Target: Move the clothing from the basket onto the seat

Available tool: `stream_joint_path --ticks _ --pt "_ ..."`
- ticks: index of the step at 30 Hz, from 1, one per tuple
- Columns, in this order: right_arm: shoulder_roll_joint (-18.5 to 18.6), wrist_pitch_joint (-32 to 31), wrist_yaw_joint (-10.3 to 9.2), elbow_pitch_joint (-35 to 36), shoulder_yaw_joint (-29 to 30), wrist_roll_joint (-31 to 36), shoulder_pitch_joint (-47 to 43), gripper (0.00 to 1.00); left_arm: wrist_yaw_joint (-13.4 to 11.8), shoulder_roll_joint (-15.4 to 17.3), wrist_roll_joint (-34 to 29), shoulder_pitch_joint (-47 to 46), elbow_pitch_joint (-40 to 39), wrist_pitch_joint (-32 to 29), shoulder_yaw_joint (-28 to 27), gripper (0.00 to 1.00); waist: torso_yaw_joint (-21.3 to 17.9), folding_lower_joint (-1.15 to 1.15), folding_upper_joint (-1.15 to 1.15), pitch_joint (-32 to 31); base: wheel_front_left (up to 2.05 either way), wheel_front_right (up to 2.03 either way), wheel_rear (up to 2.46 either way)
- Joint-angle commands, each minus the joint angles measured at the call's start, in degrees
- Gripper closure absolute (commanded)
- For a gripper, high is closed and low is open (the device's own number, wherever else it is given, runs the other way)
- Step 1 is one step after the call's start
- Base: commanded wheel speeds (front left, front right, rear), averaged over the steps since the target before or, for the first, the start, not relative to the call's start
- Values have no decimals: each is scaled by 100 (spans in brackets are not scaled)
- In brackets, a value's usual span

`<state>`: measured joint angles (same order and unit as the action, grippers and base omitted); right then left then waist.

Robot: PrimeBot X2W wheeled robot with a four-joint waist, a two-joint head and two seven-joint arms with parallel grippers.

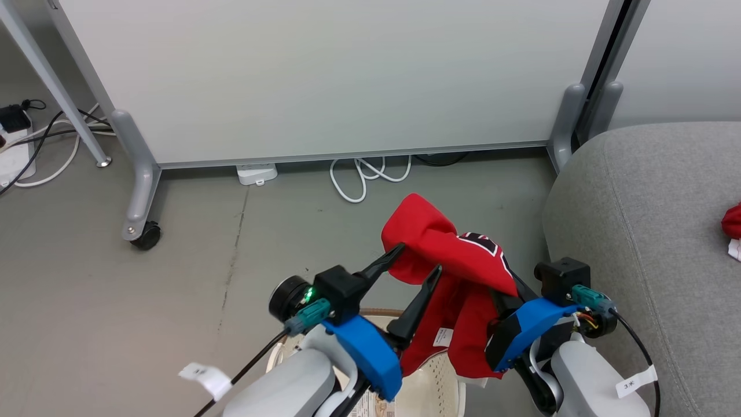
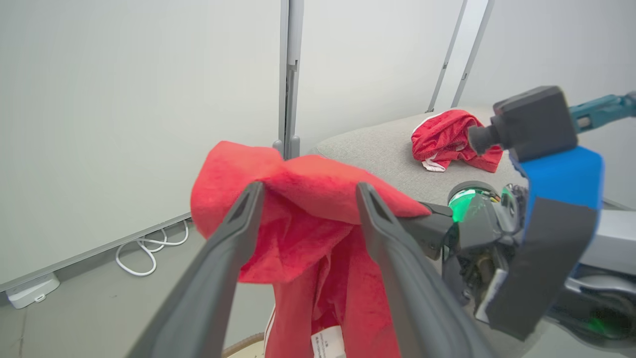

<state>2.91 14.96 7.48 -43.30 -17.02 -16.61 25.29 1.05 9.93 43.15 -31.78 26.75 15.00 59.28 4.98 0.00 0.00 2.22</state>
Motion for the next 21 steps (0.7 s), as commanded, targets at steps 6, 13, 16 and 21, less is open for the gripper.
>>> stream_joint_path --ticks 6,13,16,21 --pt "-3 34 3 74 77 67 -109 100 45 237 -550 730 -568 25 -761 0 -25 0 0 -33 0 0 0" --pt "-3 34 3 103 123 98 -132 100 108 323 -1012 1419 -904 25 -1411 0 -58 0 0 -42 0 0 0" --pt "-3 33 3 114 132 103 -150 100 172 350 -1187 1720 -933 25 -1627 0 -74 0 0 -41 0 0 0" --pt "-3 34 3 131 173 112 -172 100 266 314 -1424 2070 -933 26 -1972 0 -77 0 0 -41 0 0 0"
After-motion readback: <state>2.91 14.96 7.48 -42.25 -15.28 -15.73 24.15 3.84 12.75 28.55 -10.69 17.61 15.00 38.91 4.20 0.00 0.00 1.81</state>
